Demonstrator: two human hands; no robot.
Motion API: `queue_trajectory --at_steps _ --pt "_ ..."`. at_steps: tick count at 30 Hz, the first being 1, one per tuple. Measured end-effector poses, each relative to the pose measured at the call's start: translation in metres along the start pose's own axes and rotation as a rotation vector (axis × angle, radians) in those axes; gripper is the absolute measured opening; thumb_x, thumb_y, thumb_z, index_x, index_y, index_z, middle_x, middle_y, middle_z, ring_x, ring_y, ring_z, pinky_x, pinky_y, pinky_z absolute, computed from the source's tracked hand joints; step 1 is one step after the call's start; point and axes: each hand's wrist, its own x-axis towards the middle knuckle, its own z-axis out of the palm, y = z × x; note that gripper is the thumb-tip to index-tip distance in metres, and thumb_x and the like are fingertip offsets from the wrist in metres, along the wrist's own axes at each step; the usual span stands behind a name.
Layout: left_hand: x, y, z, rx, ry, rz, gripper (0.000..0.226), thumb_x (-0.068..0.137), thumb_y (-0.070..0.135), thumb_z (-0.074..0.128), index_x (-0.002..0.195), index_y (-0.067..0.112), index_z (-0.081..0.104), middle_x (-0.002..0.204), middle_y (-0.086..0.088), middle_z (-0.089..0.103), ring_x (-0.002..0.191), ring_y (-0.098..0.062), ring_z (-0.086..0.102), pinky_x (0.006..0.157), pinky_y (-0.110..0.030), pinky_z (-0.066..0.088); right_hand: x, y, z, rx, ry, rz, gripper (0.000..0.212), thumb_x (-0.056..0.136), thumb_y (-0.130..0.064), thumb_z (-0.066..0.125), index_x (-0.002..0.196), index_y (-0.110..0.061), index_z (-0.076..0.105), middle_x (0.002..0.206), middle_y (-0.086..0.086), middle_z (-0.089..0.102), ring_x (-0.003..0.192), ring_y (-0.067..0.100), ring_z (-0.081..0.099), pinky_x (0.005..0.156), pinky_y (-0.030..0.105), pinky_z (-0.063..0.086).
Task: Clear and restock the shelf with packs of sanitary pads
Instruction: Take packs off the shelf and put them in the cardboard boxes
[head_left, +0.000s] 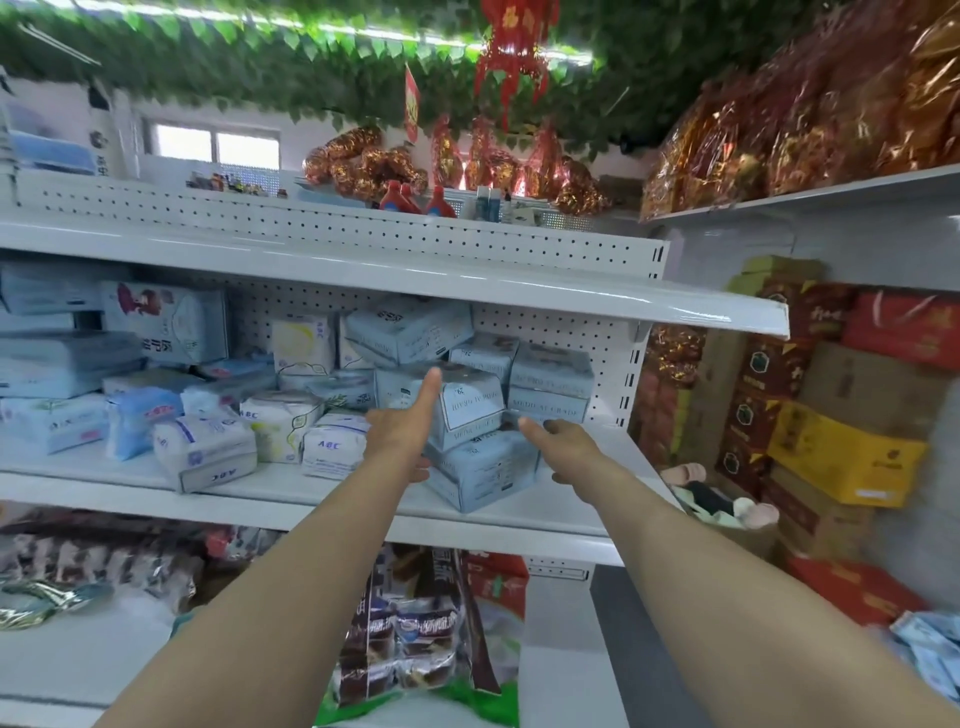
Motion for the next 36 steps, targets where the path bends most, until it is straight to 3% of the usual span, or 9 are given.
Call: queue_trajectory --at_steps 5,10,13,16,20,23,26,31,36 --pt "0.005 0.008 0.000 -0.040 -0.053 -0.089 0.120 0.059 0.089 0.065 0.147 0.014 0.033 0.115 -0.016 0.063 0.082 -0.035 0.069 0.062 -0.040 0.058 0.006 -0.003 0.007 0.010 -0.061 0.015 0.063 0.098 -0.053 0.054 0.146 -0.012 0.049 0.149 0.007 0.048 0.135 0.031 0.046 0.108 0.041 0.041" --pt "0.012 0.002 -0.001 -0.050 -0.092 -0.079 0.136 0.038 0.090 0.068 0.144 0.011 0.039 0.111 -0.017 0.065 0.084 -0.033 0.068 0.049 -0.035 0.056 0.013 0.004 0.000 0.020 -0.026 0.101 0.063 0.095 -0.060 0.054 0.136 -0.011 0.054 0.137 0.010 0.056 0.119 0.029 0.055 0.097 0.041 0.051" --pt "0.010 0.000 -0.005 -0.064 -0.133 -0.069 0.108 0.061 0.080 0.073 0.139 0.010 0.046 0.103 -0.016 0.067 0.078 -0.030 0.070 0.049 -0.032 0.055 0.012 0.006 -0.002 0.044 -0.030 0.196 0.069 0.092 -0.065 0.054 0.135 -0.011 0.051 0.129 0.009 0.057 0.111 0.026 0.056 0.092 0.039 0.054" --pt "0.007 -0.002 -0.006 -0.103 -0.160 -0.061 0.082 0.072 0.068 0.075 0.126 0.010 0.056 0.097 -0.014 0.070 0.078 -0.027 0.072 0.056 -0.036 0.061 0.007 0.003 -0.001 0.122 -0.078 0.266 0.078 0.082 -0.071 0.064 0.136 -0.017 0.050 0.139 0.007 0.052 0.122 0.028 0.053 0.089 0.042 0.056" --pt "0.010 -0.007 -0.012 -0.141 -0.205 -0.043 0.073 0.074 0.063 0.077 0.123 0.012 0.060 0.096 -0.012 0.074 0.080 -0.025 0.074 0.058 -0.035 0.061 0.002 0.001 -0.004 0.240 -0.108 0.346 0.096 0.068 -0.069 0.077 0.141 -0.016 0.046 0.153 0.013 0.037 0.131 0.041 0.047 0.071 0.048 0.061" --pt "0.011 -0.014 -0.018 -0.176 -0.255 -0.031 0.071 0.074 0.063 0.077 0.122 0.012 0.062 0.097 -0.012 0.076 0.082 -0.024 0.075 0.061 -0.034 0.061 -0.001 0.002 -0.005 0.356 -0.169 0.423 0.090 0.060 -0.065 0.084 0.121 -0.007 0.052 0.140 0.023 0.049 0.113 0.046 0.060 0.078 0.057 0.061" --pt "0.010 -0.019 -0.021 -0.200 -0.297 -0.009 0.065 0.077 0.061 0.075 0.119 0.012 0.065 0.098 -0.012 0.076 0.086 -0.023 0.075 0.066 -0.033 0.061 -0.003 0.007 -0.005 0.437 -0.155 0.496 0.072 0.070 -0.057 0.082 0.110 -0.004 0.053 0.116 0.026 0.061 0.101 0.043 0.066 0.086 0.056 0.058" --pt "0.004 -0.023 -0.021 -0.191 -0.338 0.022 0.054 0.081 0.058 0.073 0.115 0.016 0.066 0.096 -0.009 0.075 0.090 -0.021 0.072 0.076 -0.035 0.061 -0.019 0.016 0.002 0.497 -0.125 0.516 0.069 0.067 -0.048 0.089 0.118 -0.010 0.061 0.119 0.018 0.066 0.097 0.034 0.070 0.071 0.041 0.062" --pt "-0.012 -0.025 -0.024 -0.211 -0.351 0.005 0.044 0.083 0.055 0.072 0.106 0.018 0.065 0.099 -0.011 0.072 0.092 -0.022 0.070 0.073 -0.034 0.058 -0.060 0.014 -0.010 0.594 -0.155 0.481 0.047 0.073 -0.035 0.089 0.104 -0.012 0.062 0.102 0.015 0.062 0.081 0.029 0.065 0.093 0.042 0.058"
